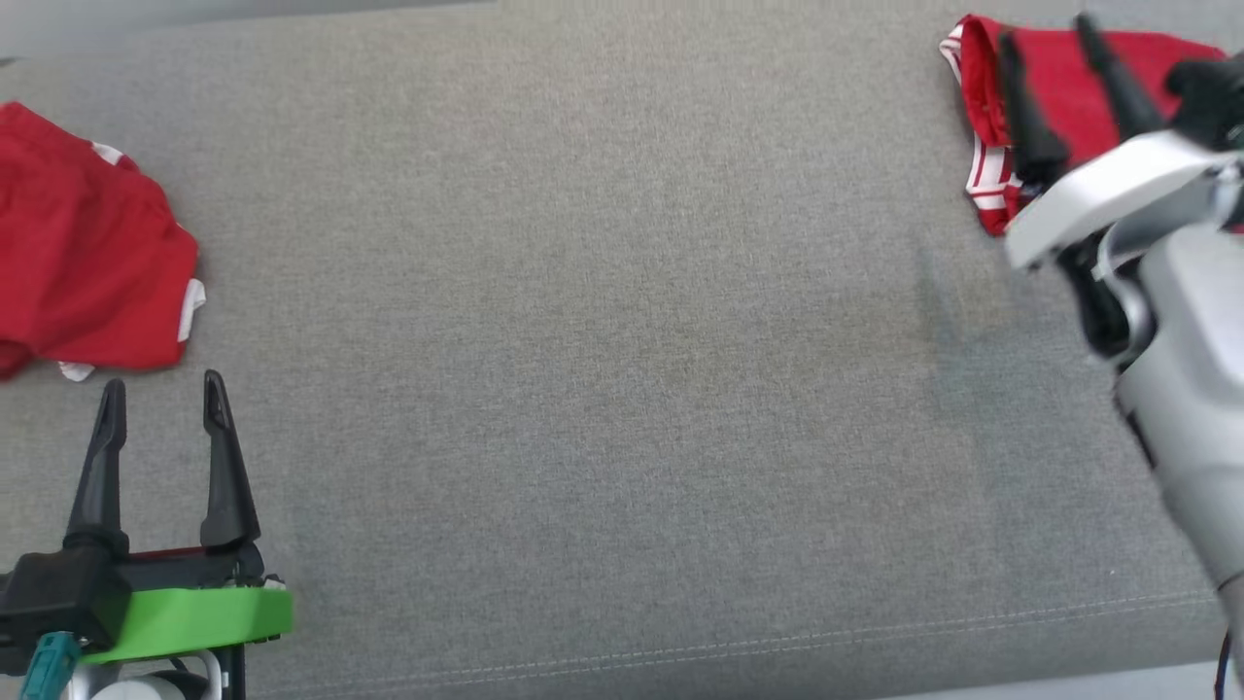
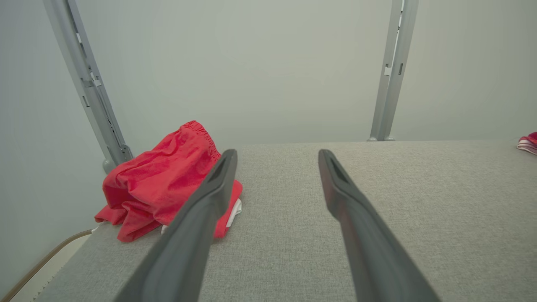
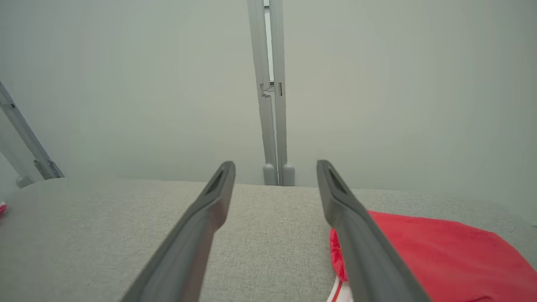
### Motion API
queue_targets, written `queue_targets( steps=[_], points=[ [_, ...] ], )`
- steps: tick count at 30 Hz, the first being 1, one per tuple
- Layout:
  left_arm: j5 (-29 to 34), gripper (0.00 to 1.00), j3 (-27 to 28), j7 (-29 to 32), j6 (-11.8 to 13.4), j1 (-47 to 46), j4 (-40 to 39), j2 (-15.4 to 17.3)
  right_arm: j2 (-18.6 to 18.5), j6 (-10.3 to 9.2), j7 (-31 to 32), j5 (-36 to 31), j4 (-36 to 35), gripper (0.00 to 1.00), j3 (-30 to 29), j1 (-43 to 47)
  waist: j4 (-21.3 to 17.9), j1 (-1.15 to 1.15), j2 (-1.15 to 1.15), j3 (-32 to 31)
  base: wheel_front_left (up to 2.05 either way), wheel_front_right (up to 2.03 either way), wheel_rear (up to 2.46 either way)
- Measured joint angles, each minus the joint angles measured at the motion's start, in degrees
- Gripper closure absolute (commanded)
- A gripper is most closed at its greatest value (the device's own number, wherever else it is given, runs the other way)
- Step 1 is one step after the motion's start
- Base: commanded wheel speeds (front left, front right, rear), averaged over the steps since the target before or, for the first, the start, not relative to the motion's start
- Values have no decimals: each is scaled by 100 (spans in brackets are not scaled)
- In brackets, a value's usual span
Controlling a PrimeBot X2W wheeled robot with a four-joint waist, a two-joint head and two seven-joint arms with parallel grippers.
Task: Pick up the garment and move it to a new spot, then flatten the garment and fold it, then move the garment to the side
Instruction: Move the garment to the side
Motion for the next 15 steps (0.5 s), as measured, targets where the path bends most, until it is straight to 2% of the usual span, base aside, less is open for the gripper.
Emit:
queue_targets(
  steps=[7,15],
  points=[
    [-29,0,-75,-1,9,52,115,-40,450,0,1,-338,-608,0,-113,900,103,0,0,-346,0,0,0],
    [-90,0,-252,-1,32,163,270,-62,876,0,0,-895,-1378,0,-590,2249,305,0,0,-644,0,0,0]
  ],
)
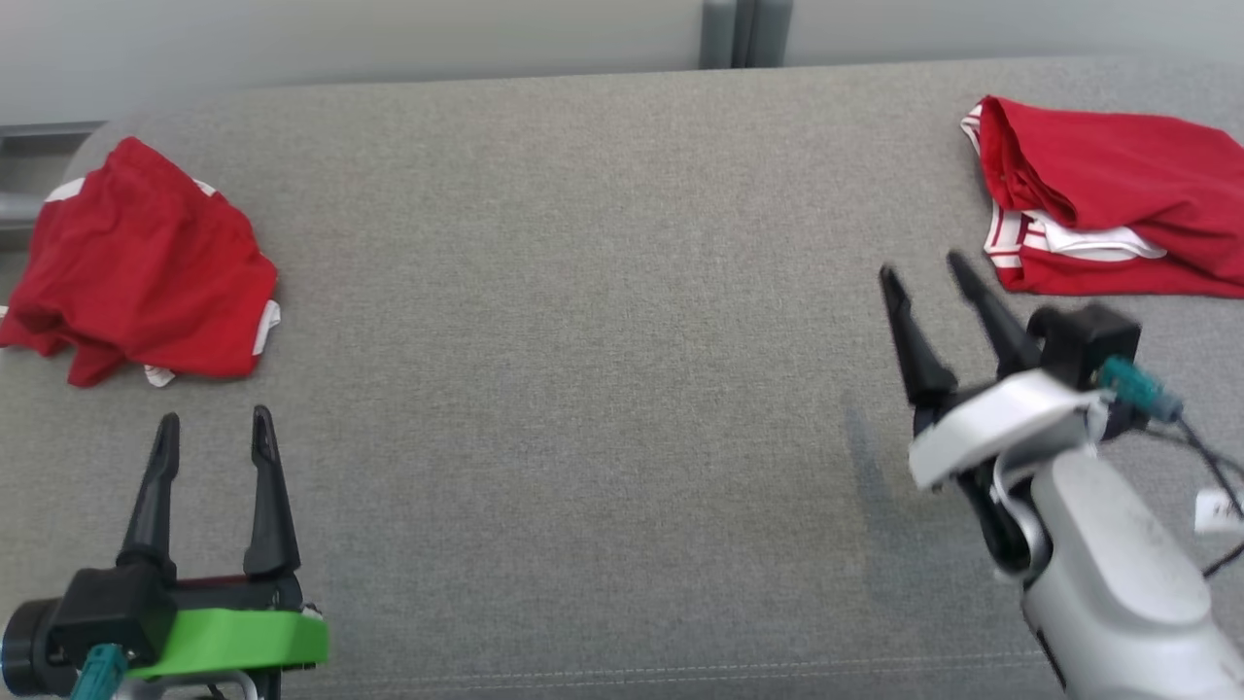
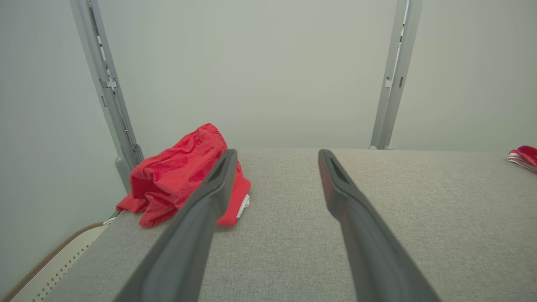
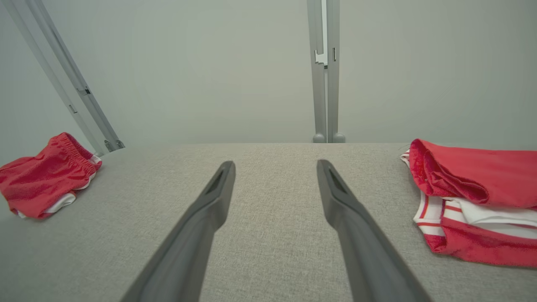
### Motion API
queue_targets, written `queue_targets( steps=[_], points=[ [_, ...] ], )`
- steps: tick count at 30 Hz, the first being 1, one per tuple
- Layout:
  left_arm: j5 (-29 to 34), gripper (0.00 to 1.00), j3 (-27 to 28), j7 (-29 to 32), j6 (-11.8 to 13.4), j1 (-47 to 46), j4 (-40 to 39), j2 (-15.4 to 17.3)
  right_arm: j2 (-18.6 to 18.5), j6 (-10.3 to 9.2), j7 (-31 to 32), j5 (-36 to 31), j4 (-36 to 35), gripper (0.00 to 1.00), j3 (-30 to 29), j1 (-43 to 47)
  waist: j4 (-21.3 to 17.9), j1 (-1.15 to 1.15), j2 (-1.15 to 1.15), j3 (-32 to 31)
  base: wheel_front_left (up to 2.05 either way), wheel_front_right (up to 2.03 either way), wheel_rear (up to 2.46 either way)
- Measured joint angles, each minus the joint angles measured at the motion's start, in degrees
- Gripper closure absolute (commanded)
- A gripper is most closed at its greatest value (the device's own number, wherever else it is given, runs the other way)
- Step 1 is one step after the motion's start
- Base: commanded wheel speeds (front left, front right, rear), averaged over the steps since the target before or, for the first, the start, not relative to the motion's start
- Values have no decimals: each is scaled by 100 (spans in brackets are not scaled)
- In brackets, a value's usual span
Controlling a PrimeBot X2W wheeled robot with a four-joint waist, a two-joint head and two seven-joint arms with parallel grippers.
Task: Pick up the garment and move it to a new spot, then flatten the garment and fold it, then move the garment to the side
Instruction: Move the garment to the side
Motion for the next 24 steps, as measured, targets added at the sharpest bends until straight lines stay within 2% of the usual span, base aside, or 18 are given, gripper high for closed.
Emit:
queue_targets(
  steps=[2,5,11,17,24],
  points=[
    [-8,0,-47,1,11,74,46,-1,125,2,1,-146,-130,0,-52,400,53,0,0,-84,0,0,0],
    [-35,0,-90,1,45,190,129,-2,400,0,0,-215,-490,0,-579,1010,160,0,0,-245,0,0,0],
    [-124,0,-137,1,94,380,248,-5,801,-1,0,-658,-1068,0,-1118,1857,298,0,0,-452,0,0,0],
    [-70,0,-236,1,80,533,404,-2,985,-1,0,-1118,-1349,0,-1293,2348,325,0,0,-648,0,0,0],
    [44,0,-379,0,41,616,587,23,1059,-1,0,-1258,-1372,0,-1202,2583,265,0,0,-853,0,0,0]
  ],
)
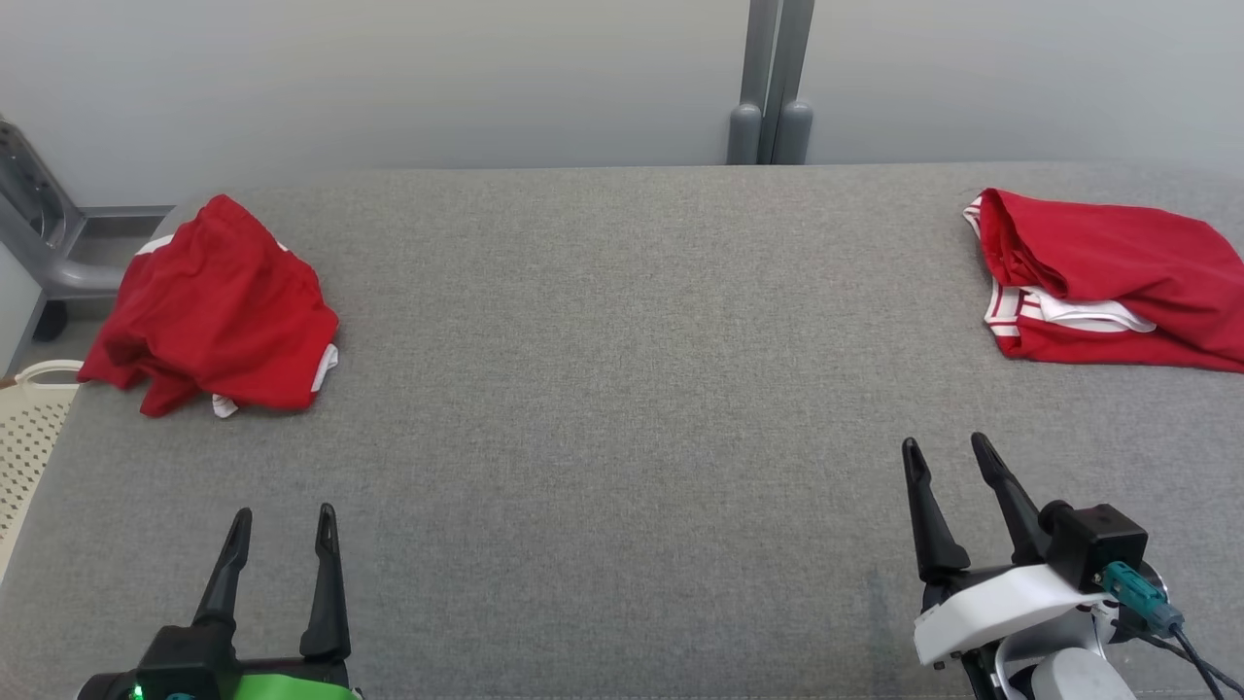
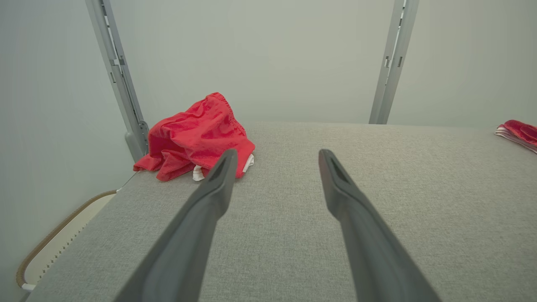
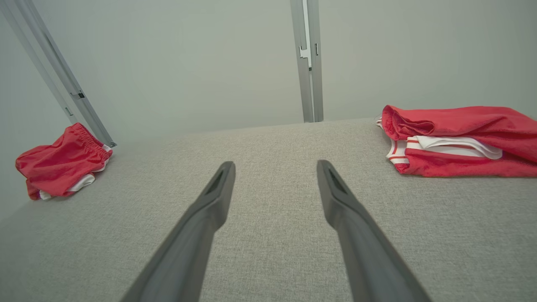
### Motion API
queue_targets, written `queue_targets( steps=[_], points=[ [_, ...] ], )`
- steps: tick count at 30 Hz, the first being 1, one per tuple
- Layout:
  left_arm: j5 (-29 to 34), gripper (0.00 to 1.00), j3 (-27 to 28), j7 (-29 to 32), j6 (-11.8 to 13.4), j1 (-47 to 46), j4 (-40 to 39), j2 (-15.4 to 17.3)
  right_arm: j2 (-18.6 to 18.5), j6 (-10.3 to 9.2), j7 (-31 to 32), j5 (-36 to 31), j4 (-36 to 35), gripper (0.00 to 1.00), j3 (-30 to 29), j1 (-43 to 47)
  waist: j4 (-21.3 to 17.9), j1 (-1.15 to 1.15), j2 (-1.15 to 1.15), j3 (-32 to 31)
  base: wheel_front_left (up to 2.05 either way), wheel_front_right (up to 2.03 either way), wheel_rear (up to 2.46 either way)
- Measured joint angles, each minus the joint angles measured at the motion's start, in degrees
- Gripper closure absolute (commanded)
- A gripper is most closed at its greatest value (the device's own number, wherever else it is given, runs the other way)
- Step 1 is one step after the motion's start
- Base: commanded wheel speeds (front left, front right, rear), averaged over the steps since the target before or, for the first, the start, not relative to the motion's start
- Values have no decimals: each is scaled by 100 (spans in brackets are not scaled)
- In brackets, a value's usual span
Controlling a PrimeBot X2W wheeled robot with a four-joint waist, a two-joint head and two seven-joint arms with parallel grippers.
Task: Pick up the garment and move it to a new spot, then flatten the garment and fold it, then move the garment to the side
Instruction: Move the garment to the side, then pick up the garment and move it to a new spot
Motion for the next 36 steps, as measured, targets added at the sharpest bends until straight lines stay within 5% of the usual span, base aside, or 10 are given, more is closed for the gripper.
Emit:
queue_targets(
  steps=[36],
  points=[
    [187,0,-194,1,-4,-15,263,103,12,0,0,3,180,0,24,-24,-80,0,0,-26,0,0,0]
  ],
)
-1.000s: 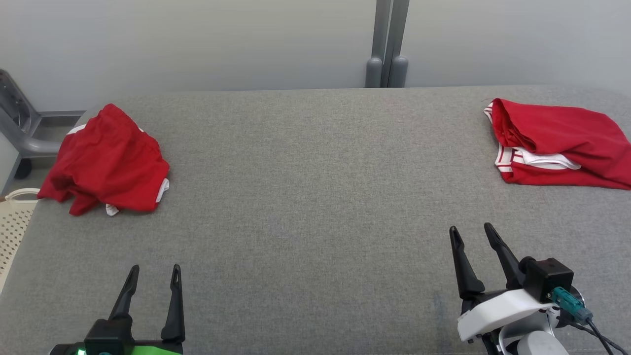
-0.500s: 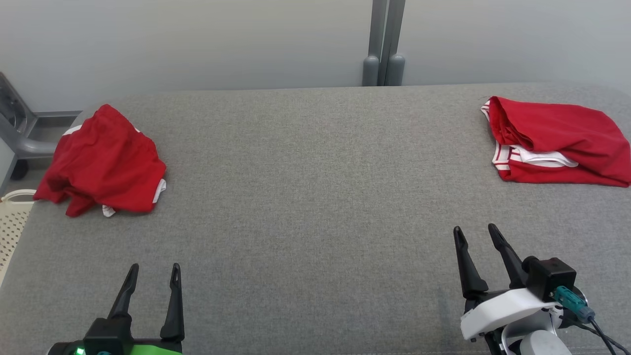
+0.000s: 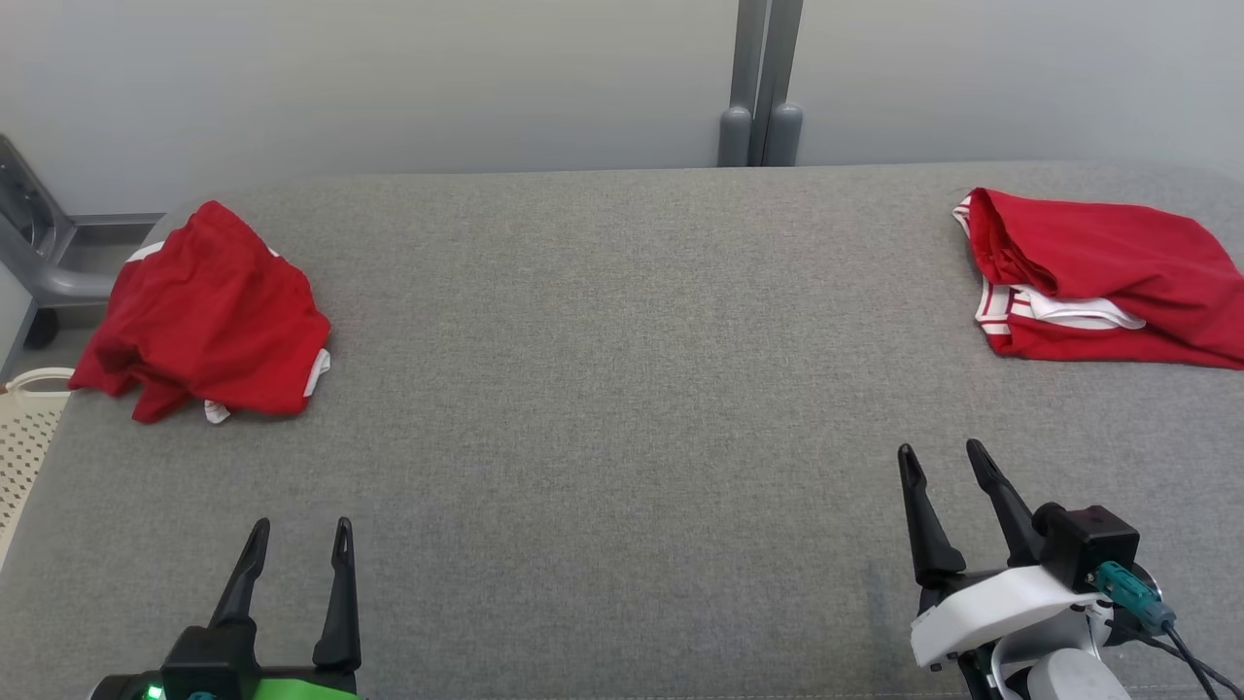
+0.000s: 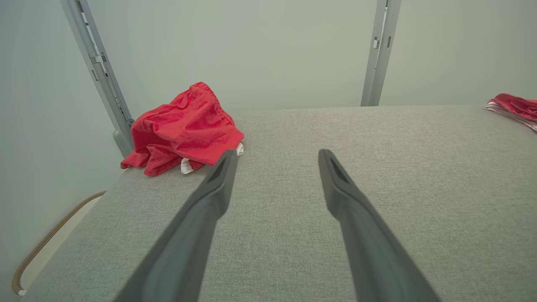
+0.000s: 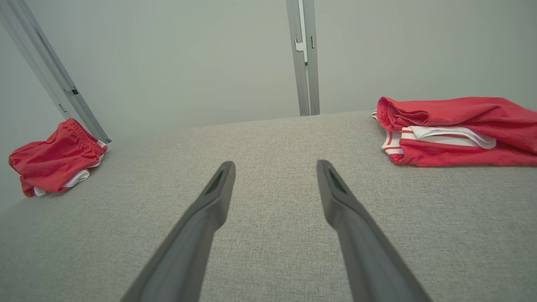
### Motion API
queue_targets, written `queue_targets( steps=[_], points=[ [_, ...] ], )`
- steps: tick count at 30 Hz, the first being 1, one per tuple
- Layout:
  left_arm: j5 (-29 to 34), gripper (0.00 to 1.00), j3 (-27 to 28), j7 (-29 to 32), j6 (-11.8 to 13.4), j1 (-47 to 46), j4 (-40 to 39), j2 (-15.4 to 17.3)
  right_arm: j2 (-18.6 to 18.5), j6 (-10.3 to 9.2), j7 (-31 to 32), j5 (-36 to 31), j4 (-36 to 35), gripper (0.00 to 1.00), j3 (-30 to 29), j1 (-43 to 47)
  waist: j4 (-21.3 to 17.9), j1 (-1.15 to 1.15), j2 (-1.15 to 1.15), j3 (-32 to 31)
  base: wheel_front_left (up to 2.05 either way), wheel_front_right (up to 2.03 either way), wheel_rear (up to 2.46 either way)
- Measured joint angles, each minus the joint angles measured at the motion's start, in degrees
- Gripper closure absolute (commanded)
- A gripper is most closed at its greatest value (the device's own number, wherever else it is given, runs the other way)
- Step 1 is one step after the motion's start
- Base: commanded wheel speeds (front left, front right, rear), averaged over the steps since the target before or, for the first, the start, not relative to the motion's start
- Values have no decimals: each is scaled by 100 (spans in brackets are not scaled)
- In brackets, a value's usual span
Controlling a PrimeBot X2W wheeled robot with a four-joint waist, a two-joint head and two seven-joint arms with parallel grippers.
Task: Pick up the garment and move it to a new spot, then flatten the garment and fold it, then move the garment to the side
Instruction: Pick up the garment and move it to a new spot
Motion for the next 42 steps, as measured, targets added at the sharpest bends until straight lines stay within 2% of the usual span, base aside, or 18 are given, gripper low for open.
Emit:
queue_targets(
  steps=[9,17,42],
  points=[
    [0,0,57,0,56,-7,-3,0,0,0,0,10,51,0,-3,12,166,0,0,-23,0,0,0],
    [-85,0,153,0,130,0,-8,-10,1,0,0,42,113,0,29,36,532,0,0,-75,0,0,0],
    [-152,0,304,0,271,91,-78,85,3,0,0,174,226,0,460,-38,2345,0,0,-133,0,0,0]
  ],
)
